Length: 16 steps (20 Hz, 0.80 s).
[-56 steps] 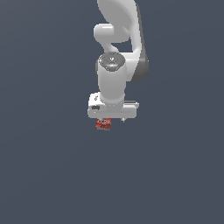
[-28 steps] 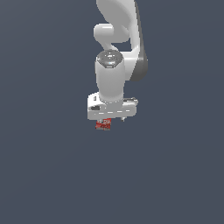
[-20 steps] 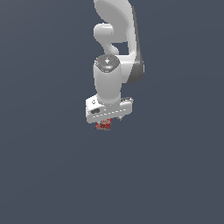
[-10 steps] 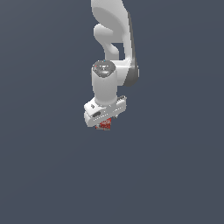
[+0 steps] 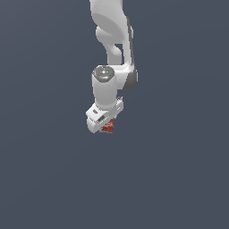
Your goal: Pick up the object and move it to a goal position.
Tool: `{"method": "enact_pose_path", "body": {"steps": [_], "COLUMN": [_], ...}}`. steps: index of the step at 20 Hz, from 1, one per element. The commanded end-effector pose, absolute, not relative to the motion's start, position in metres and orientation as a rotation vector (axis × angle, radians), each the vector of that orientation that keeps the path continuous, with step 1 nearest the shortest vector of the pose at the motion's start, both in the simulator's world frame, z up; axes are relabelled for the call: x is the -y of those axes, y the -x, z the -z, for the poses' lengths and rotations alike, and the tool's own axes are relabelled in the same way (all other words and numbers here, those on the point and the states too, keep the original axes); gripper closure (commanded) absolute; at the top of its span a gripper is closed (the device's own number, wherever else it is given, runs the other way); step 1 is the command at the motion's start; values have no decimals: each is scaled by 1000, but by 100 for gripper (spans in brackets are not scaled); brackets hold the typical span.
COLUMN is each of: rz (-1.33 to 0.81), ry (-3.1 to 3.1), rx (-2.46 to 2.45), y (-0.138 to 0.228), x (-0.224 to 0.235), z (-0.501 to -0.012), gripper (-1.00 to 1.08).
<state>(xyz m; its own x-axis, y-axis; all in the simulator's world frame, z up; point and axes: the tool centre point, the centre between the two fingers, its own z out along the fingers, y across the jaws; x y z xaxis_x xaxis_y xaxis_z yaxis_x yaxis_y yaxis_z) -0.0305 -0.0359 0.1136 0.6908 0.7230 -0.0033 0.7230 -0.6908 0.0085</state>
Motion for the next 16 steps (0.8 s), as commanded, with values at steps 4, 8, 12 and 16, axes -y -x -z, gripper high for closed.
{"method": "enact_pose_path", "body": {"steps": [4,8,12,16], "rz": [4,6,6,6], "ry": [-2779,-2697,-2608,-2515], "rx": [-1445,-1594,-1739,-1874], "y": [40,47,54,61], "x": [41,44,47,49], "z": [-102,-94,-86,-79], "gripper": [-92,-92,-92,-92]}}
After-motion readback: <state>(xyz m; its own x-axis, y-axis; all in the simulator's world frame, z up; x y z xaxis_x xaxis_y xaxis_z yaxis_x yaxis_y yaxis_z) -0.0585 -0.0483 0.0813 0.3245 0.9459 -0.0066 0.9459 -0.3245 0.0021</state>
